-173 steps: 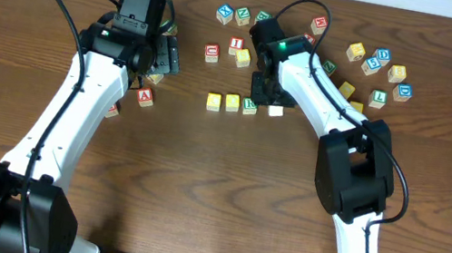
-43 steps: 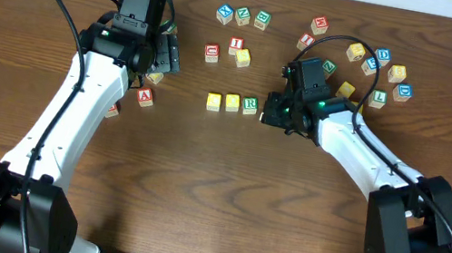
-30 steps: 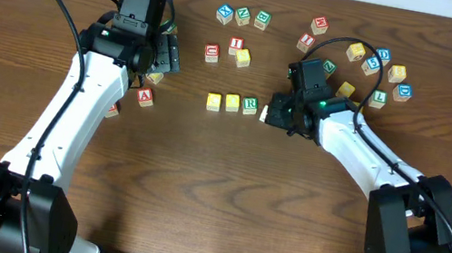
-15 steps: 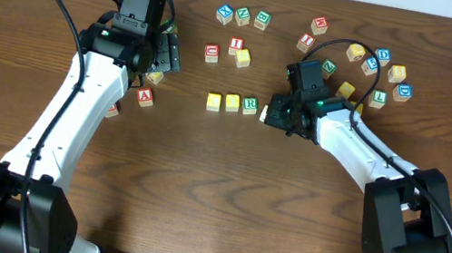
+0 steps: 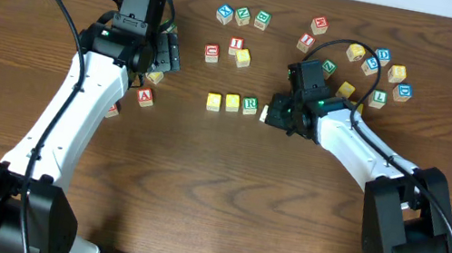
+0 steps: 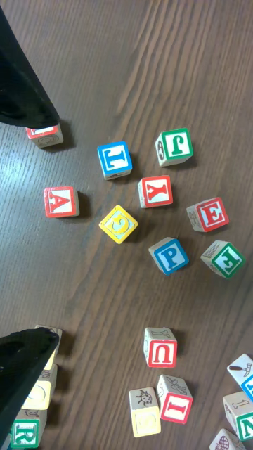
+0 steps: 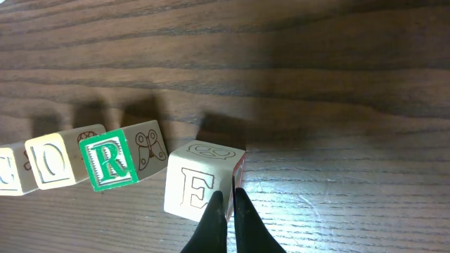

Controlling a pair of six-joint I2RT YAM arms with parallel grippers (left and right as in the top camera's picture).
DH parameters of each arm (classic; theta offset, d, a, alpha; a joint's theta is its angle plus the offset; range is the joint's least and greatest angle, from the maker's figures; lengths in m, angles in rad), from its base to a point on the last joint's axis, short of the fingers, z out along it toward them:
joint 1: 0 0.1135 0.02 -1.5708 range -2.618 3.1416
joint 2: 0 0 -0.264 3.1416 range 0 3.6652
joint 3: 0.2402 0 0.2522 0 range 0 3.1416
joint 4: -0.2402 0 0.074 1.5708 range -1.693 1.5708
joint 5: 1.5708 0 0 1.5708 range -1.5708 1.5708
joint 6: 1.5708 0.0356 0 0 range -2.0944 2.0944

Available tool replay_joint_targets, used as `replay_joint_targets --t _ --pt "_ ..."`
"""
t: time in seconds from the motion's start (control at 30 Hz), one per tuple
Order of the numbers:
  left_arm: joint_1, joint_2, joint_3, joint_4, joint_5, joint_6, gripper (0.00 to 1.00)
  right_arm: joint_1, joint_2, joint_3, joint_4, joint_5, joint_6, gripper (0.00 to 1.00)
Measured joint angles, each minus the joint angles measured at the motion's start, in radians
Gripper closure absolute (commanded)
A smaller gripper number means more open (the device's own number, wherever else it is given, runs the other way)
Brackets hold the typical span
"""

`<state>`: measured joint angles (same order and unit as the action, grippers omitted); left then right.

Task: Spell out CORL

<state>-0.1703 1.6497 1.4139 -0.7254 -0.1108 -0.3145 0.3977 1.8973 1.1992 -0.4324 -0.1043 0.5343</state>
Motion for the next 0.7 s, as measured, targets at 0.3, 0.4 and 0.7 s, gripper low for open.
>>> replay_joint_targets --t 0.3,0.4,0.7 --pt "0.0 0.0 0.0 0.0 0.0 0.0 0.11 -0.008 0.0 0.0 -0.013 -0.003 0.02 0.99" --pt "0.0 0.0 0.0 0.0 0.0 0.0 0.11 -0.025 0.0 0.001 -0.037 -0.004 0.03 0.99" --pt "0.0 0.0 0.0 0.0 0.0 0.0 0.11 -0.074 0.012 0.0 -0.082 0.002 0.04 0.99"
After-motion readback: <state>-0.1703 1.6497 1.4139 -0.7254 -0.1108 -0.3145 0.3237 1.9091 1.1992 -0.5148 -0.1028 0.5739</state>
